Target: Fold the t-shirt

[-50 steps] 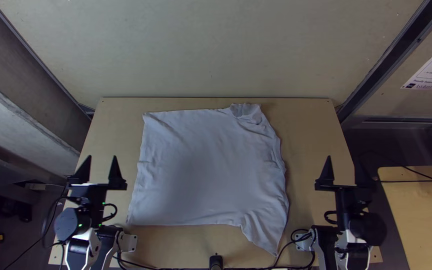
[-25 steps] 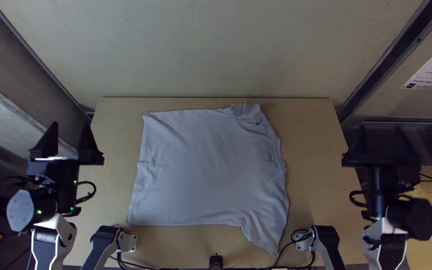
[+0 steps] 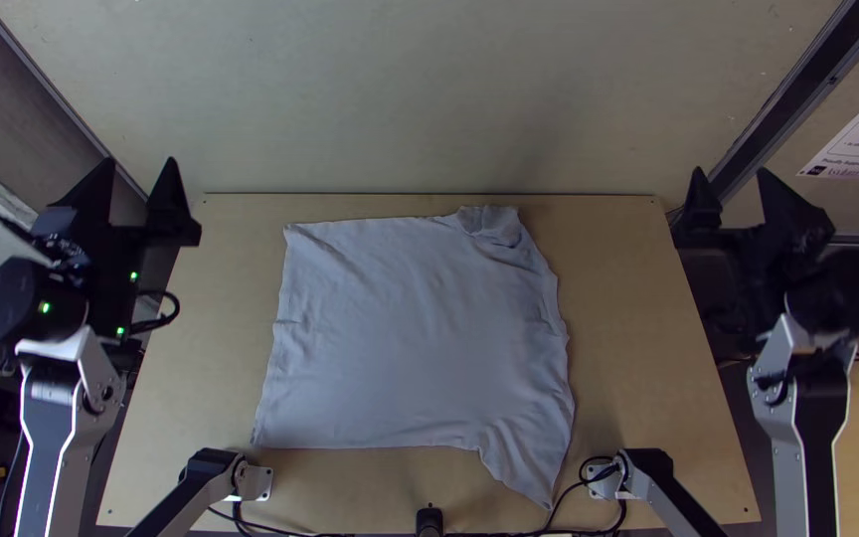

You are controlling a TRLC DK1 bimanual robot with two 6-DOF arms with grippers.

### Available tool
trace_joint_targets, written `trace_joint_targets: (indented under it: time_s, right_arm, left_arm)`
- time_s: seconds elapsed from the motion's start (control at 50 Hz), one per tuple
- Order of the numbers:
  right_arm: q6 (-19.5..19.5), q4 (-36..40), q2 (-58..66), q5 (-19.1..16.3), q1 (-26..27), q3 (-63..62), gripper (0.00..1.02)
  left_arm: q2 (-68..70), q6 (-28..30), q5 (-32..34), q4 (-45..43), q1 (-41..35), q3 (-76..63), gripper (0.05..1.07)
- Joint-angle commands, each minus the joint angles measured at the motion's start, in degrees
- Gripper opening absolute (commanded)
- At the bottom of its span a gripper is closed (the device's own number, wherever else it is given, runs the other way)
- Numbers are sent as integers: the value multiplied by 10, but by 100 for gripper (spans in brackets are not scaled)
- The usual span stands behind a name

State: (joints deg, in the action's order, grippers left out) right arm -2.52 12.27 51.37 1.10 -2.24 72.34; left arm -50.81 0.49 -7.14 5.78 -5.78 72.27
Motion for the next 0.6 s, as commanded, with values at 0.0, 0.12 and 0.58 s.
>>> trace_joint_targets:
  time_s: [0.0, 0.12, 0.58]
  right_arm:
    - [21, 23, 48, 5, -4, 48, 99]
    - [37, 39, 101, 5, -4, 85, 99]
    - [98, 118, 318, 1, -42, 197, 99]
  left_arm:
    - [-39, -37, -4, 17, -4, 40, 103]
    - [-79, -42, -4, 47, -12, 70, 103]
    - [-252, -70, -9, 106, 3, 131, 103]
